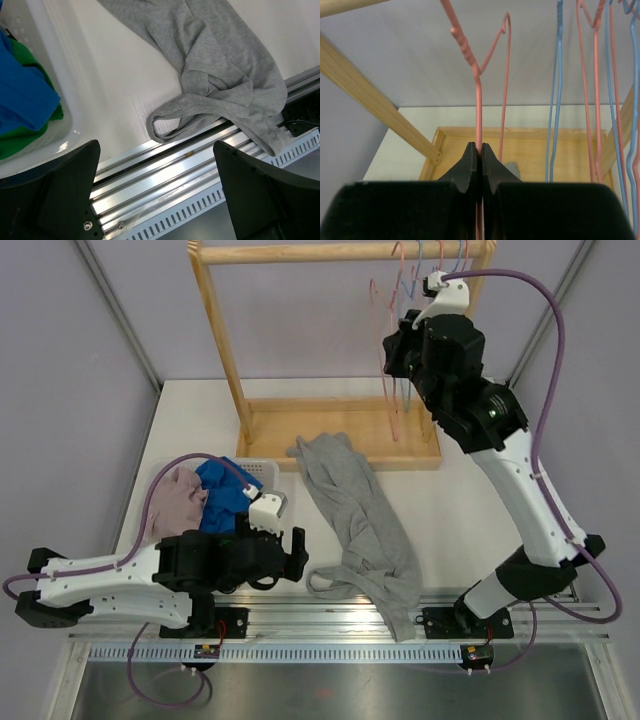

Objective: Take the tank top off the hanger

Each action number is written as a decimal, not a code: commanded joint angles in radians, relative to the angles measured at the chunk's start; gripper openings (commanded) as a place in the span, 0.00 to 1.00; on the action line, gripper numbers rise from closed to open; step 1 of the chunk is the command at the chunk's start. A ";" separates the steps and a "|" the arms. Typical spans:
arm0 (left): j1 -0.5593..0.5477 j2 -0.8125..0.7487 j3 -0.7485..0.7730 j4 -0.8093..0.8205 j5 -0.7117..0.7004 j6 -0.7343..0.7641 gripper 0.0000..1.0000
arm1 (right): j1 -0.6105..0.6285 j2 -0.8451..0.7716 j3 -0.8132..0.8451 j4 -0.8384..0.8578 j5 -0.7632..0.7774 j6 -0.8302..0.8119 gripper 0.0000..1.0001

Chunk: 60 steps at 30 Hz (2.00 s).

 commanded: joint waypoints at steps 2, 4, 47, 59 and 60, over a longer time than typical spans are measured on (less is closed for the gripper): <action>-0.011 -0.041 0.014 -0.057 -0.049 -0.013 0.99 | -0.066 0.172 0.253 -0.132 0.006 -0.038 0.00; -0.011 -0.051 -0.003 -0.057 -0.050 -0.011 0.99 | -0.084 0.229 0.372 -0.165 -0.012 -0.035 0.00; 0.113 0.505 0.226 0.385 0.023 0.246 0.99 | -0.172 -0.685 -0.501 -0.215 -0.423 0.029 0.99; 0.188 0.935 0.356 0.478 0.157 0.233 0.99 | -0.172 -1.048 -0.715 -0.336 -0.548 0.101 1.00; 0.188 0.976 0.365 0.477 0.157 0.230 0.99 | -0.172 -1.059 -0.713 -0.351 -0.551 0.101 1.00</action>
